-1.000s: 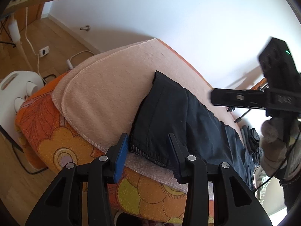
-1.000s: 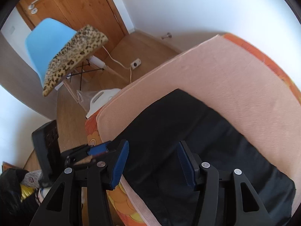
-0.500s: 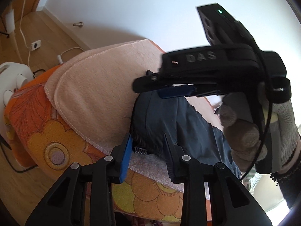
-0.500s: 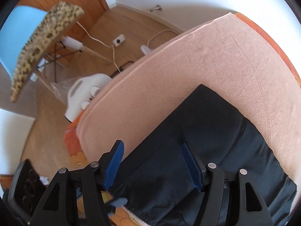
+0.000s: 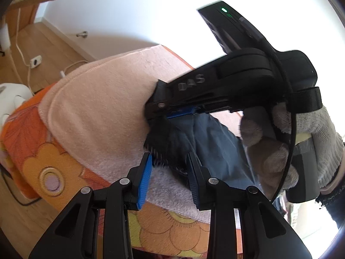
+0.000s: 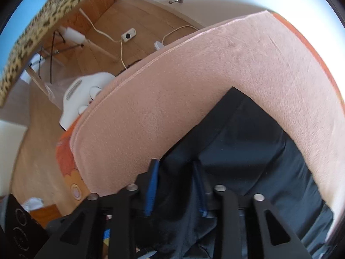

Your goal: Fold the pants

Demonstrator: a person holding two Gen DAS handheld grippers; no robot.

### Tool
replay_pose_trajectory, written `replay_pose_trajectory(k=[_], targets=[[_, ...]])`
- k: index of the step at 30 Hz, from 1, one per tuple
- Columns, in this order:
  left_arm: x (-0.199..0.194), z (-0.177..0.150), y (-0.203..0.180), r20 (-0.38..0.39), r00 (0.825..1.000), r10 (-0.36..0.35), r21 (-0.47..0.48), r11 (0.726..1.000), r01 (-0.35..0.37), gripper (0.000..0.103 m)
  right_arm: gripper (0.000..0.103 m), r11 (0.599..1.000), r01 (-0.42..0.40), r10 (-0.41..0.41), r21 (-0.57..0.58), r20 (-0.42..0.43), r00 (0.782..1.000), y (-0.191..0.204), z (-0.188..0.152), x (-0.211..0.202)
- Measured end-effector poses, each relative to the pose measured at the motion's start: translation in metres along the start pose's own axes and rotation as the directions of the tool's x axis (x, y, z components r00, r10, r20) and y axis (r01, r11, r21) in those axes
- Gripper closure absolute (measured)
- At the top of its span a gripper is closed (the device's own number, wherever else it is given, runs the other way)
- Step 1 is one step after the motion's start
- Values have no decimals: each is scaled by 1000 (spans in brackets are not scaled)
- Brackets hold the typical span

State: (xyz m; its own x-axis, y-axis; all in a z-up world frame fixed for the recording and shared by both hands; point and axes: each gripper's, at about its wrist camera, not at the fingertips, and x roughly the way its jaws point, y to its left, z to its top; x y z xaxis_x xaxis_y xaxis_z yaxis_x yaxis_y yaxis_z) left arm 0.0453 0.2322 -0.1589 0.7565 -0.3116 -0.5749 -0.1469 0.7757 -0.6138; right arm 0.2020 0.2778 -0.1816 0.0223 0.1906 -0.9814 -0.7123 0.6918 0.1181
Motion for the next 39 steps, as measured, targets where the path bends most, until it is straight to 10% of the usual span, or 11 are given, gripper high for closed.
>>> replay_pose_trajectory(k=[7,14,19,31,34,36,39], targets=[[2,-1,-3,-18,999,41,-16,999,-41,52,98,976,-180,169,122,95,981,-37,-16,-14],[26,19,-3,8,1000,0,-75,997,0,55,98,959,-247,232,142,114,966,-51,-20,-19],[25,18,-9,48,999,-5,-15,1000,5,91,69,964,-240,231,113,90,969,-45,-14,-21],[19,10,-51,80,996,-43,176,984,28,93,44,988,-154,154,17,-1,988,-33,12,-42],[22,12,-58,71,996,-56,201,979,40,93,47,997,-54,52,-47,-35,998,-24,11,-36],[21,10,-64,61,996,-64,207,977,50,93,75,999,-24,21,-49,-60,998,-27,9,-31],[21,11,-68,40,996,-83,215,974,72,93,88,999,-51,51,-1,-38,998,-42,2,-36]])
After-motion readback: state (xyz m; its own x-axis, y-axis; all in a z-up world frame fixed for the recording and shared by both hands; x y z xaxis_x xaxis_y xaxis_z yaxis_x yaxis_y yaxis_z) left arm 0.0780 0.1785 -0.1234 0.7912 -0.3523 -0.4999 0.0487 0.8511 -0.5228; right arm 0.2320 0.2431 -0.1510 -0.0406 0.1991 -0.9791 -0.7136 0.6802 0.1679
